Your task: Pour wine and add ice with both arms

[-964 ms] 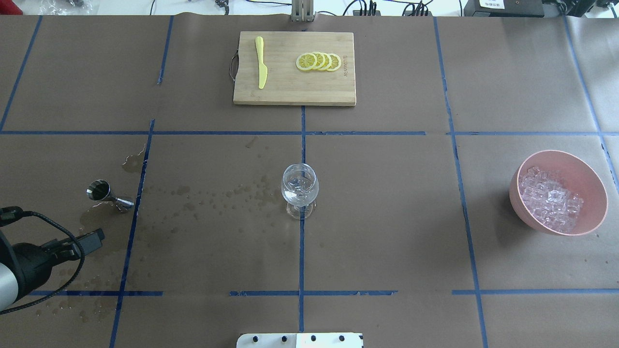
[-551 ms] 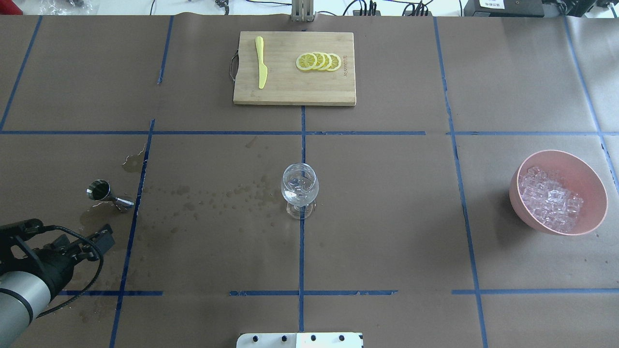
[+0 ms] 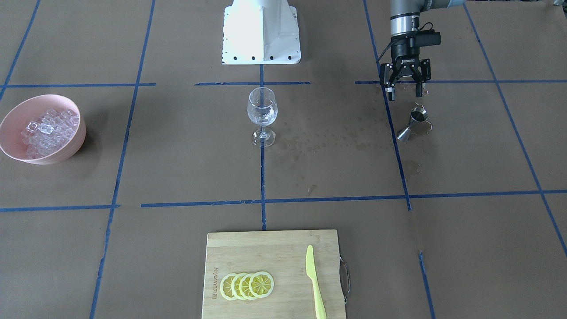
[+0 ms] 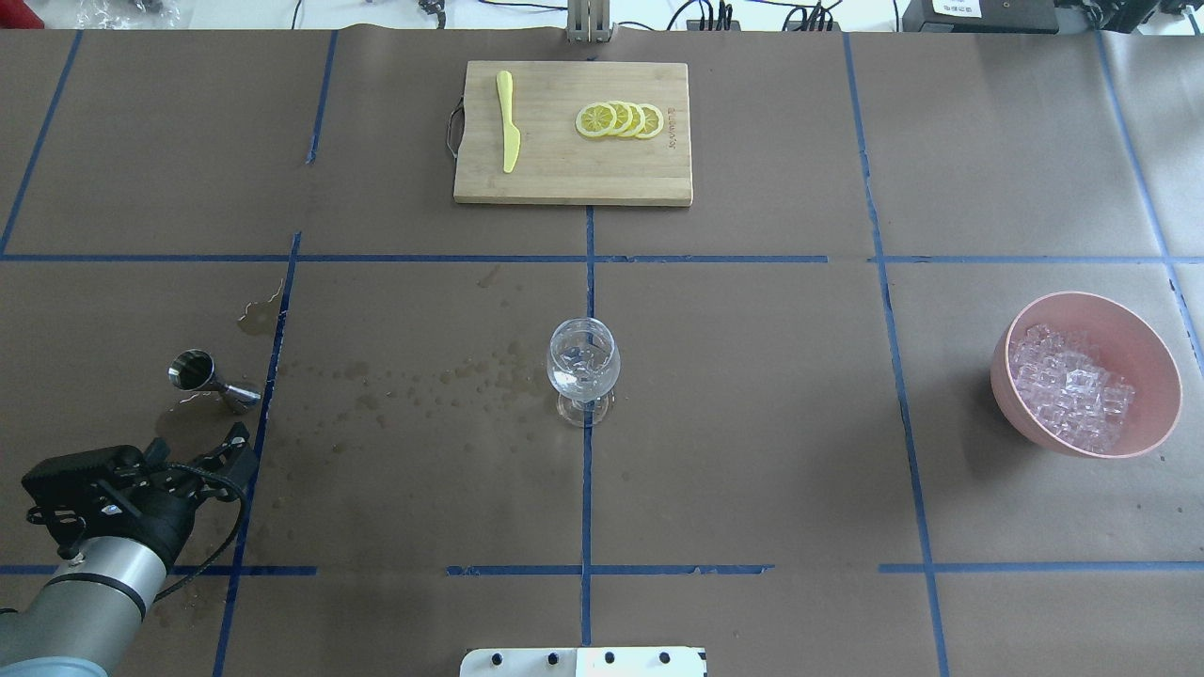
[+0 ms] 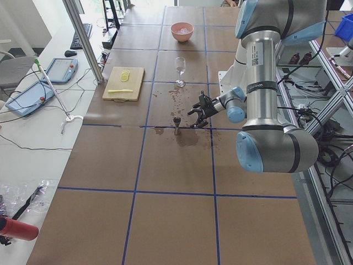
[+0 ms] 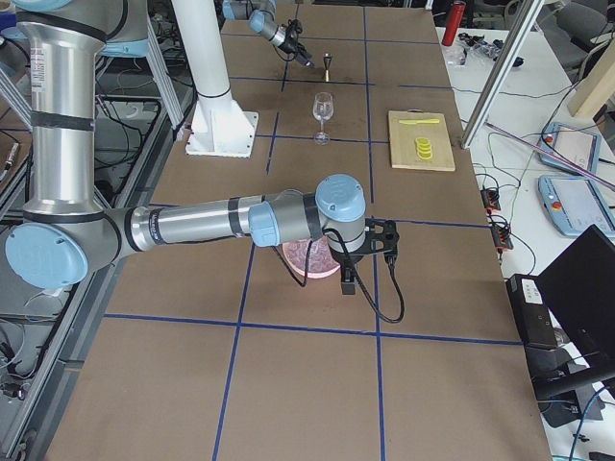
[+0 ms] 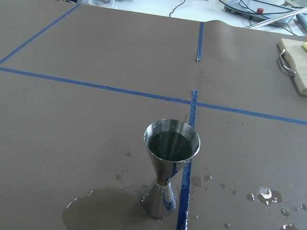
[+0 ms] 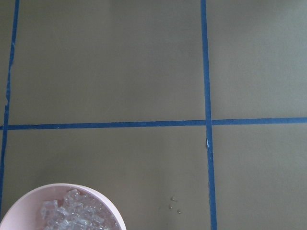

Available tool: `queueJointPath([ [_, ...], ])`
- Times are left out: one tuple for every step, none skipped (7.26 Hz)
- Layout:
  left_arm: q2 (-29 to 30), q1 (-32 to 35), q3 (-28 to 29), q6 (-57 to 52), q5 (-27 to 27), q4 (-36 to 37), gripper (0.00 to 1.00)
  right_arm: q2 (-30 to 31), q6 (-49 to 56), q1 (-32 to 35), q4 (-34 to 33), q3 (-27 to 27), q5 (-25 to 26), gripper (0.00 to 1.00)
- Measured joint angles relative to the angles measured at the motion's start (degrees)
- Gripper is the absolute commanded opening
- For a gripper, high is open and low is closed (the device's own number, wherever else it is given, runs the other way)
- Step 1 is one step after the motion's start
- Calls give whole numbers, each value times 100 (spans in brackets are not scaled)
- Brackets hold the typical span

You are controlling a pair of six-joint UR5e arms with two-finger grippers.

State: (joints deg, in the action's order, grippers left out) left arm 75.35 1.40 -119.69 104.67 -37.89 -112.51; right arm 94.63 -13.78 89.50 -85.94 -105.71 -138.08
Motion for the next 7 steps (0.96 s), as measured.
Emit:
queueJointPath([
  [60, 14, 123, 0, 133, 1, 95, 28, -313, -116, -3, -183, 55, 100],
  [90, 34, 240, 1, 210, 1, 95, 88, -675, -258, -17, -442, 112, 100],
  [125, 49, 395, 1, 252, 1, 95, 171, -1042, -444, -46, -737, 158, 100],
  [200, 63, 571, -1, 297, 1, 94, 239, -1349, -635, -71, -980, 198, 100],
  [326, 86, 749, -11, 370, 1, 94, 325, -1561, -821, -83, -1176, 263, 100],
  [430, 136, 868, -32, 417, 1, 94, 407, -1689, -982, -87, -1310, 361, 100],
  [483, 244, 945, -57, 448, 1, 93, 453, -1791, -1104, -88, -1399, 432, 100],
])
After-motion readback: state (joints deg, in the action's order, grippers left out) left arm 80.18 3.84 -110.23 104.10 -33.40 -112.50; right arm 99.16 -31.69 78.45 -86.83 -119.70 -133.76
